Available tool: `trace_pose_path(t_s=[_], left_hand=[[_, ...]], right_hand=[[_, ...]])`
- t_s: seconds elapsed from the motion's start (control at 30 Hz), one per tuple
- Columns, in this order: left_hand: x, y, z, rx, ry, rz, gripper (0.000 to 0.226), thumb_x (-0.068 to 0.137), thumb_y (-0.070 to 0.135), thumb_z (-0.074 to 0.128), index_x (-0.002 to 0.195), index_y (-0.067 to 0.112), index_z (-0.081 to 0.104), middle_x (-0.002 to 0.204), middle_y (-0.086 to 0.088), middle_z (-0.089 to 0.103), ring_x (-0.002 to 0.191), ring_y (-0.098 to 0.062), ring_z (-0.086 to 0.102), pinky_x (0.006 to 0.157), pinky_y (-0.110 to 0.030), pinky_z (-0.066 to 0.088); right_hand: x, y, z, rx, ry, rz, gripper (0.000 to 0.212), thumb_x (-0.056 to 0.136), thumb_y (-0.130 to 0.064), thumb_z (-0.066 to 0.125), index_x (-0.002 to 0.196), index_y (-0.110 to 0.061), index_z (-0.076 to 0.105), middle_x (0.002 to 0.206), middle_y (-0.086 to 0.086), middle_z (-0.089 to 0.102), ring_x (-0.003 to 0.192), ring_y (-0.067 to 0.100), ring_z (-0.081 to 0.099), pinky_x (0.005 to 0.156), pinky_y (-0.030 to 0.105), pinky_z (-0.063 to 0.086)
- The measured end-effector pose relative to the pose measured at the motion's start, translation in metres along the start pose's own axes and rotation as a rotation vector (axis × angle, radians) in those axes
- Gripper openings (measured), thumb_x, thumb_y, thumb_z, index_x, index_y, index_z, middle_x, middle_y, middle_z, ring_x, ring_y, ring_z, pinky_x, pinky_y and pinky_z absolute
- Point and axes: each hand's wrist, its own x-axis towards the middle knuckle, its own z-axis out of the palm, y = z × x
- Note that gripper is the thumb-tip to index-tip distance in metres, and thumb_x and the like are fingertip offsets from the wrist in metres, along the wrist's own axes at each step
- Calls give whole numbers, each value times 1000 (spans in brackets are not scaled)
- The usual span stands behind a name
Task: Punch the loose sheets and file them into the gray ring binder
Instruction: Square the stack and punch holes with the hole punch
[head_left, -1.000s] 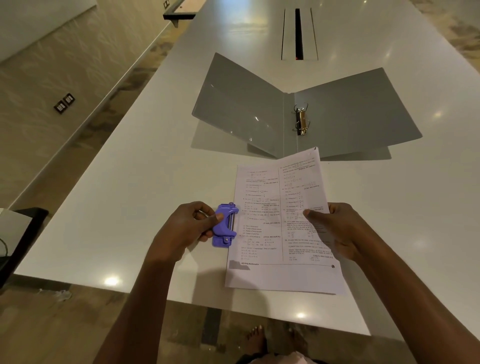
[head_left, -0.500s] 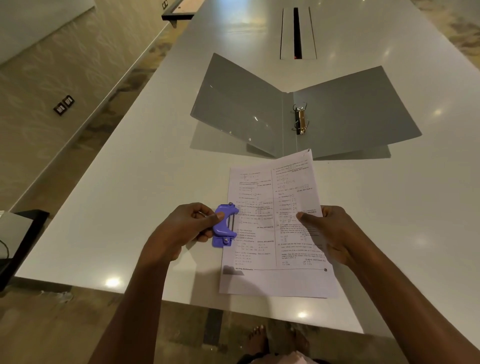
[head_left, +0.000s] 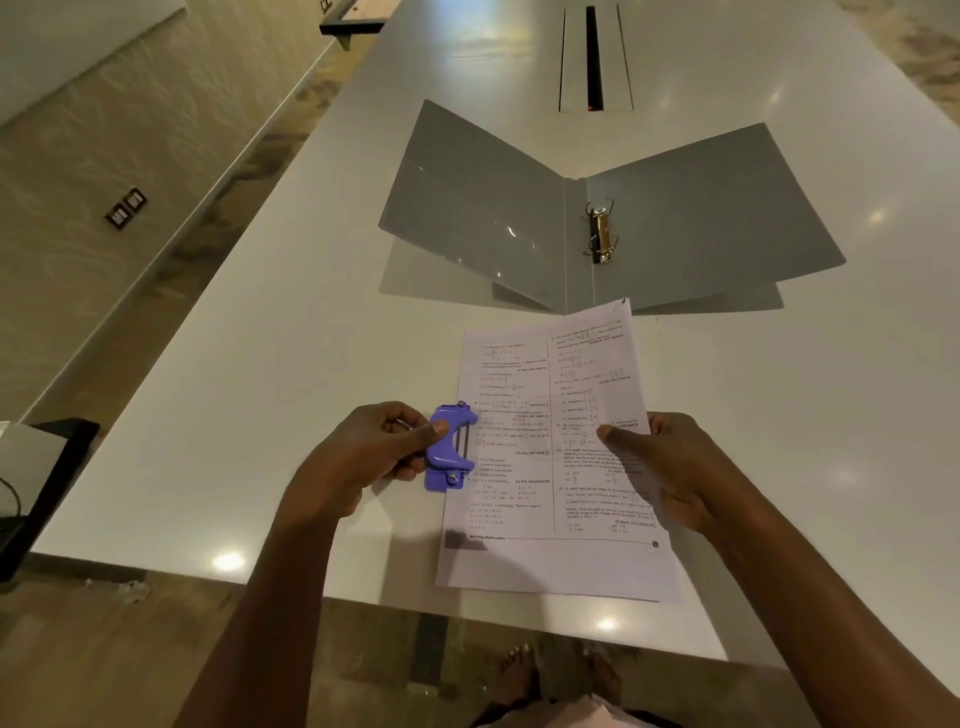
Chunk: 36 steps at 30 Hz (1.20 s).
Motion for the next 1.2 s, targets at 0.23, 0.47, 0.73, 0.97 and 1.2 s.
trace_pose_path(t_s=[0.23,0.47,0.73,0.97,1.2], left_hand=[[1,-1,0,14,2,2,28,92,34,77,106,9,71,87,-17,78,72,-19,68,65,-27,57],[3,-2,0,17,11,2,27,92,35,77,104,11,71,82,-13,78,70,-19,68,64,-27,58],[2,-1,0,13,20,-1,27,91,33,78,103,11,71,91,-22,78,73,-21,68,65,-28,59],[4,-3,2,38,55,11,27,91,29,80,103,6,71,78,-16,77,63,-18,67,61,-28,58],[11,-6,3,172,101,10,35,90,34,81,96,2,69,77,-16,76,60,-21,66,69,-40,60]], right_hand=[[-4,-1,-1,-41,3,5,24,97,-4,68,120,1,72,114,19,78,94,33,79,70,40,66],[-8,-2,2,-18,0,-6,24,97,-2,67,120,3,72,111,19,79,89,31,80,66,37,66],[-12,2,8,4,21,-11,22,98,-3,66,119,2,72,104,16,81,85,31,81,64,40,65],[-13,0,9,-10,23,-7,21,98,-3,67,117,1,73,102,15,82,83,29,81,61,38,65],[-11,-1,8,-62,25,-20,21,98,-5,67,118,-2,74,104,12,82,87,30,81,70,40,66]])
